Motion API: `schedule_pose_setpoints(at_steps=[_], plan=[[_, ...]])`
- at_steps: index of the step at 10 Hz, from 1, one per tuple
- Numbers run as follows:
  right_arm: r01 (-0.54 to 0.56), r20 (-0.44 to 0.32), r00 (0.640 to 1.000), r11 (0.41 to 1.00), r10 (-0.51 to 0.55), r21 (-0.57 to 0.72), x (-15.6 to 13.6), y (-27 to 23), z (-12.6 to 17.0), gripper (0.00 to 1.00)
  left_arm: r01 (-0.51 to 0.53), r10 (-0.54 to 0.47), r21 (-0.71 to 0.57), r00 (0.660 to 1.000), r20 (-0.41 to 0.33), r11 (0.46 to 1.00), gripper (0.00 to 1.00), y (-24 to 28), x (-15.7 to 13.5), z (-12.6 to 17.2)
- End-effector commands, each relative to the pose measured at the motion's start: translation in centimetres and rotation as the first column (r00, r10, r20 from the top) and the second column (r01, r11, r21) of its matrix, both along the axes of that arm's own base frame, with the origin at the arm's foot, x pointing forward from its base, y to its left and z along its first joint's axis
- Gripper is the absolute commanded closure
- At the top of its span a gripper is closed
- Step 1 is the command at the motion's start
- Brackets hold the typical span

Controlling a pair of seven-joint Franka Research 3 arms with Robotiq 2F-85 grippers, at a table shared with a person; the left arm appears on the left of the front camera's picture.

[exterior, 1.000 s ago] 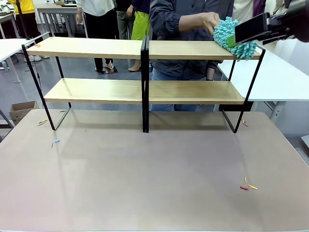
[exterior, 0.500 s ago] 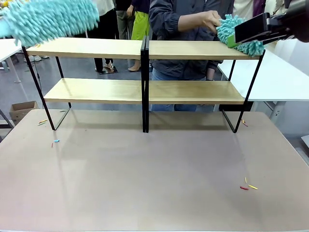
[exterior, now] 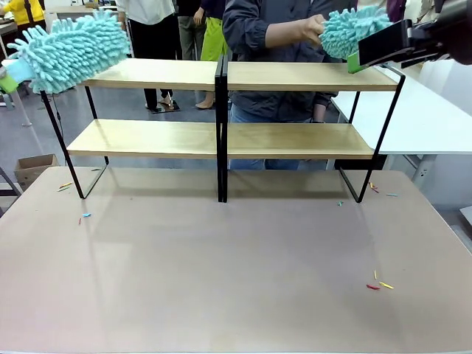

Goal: Clean the shelves.
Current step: Clean another randomly selected level of the Shelf with the Duster.

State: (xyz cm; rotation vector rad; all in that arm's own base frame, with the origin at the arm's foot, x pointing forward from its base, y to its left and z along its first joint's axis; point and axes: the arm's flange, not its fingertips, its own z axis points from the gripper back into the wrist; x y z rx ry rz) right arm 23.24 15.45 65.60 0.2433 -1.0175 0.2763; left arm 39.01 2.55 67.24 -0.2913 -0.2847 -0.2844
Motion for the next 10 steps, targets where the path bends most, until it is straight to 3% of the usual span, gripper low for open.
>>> schedule_pose_setpoints(at_steps=[1, 3, 4, 5, 6, 8, 10], plan=[[0.011, 0.005, 1.000, 1.000, -0.011, -0.004, 0.0, 0.0, 0.1, 0.00, -0.113, 0.117, 0.071, 0.992, -0.042, 0.991, 0.87, 0.7, -0.2, 0.1], [0.011, 0.005, 1.000, 1.000, -0.011, -0.004, 0.0, 0.0, 0.1, 0.00, -0.251, 0.257, 0.160, 0.966, -0.016, 0.955, 0.87, 2.2, -0.7, 1.0], [0.011, 0.005, 1.000, 1.000, -0.011, -0.004, 0.0, 0.0, 0.1, 0.00, -0.358, 0.345, 0.192, 0.933, 0.102, 0.913, 0.87, 2.8, -1.2, 1.8], [0.011, 0.005, 1.000, 1.000, -0.011, -0.004, 0.0, 0.0, 0.1, 0.00, -0.403, 0.368, 0.160, 0.906, 0.209, 0.901, 0.87, 2.9, -2.2, 2.8], [0.011, 0.005, 1.000, 1.000, -0.011, -0.004, 0.0, 0.0, 0.1, 0.00, -0.392, 0.351, 0.137, 0.903, 0.247, 0.910, 0.87, 2.8, -3.1, 3.4], [0.011, 0.005, 1.000, 1.000, -0.011, -0.004, 0.0, 0.0, 0.1, 0.00, -0.287, 0.261, 0.109, 0.944, 0.201, 0.952, 0.87, 2.6, -3.9, 3.8], [0.011, 0.005, 1.000, 1.000, -0.011, -0.004, 0.0, 0.0, 0.1, 0.00, -0.245, 0.237, 0.018, 0.954, 0.181, 0.969, 0.87, 3.1, -3.5, 4.7]])
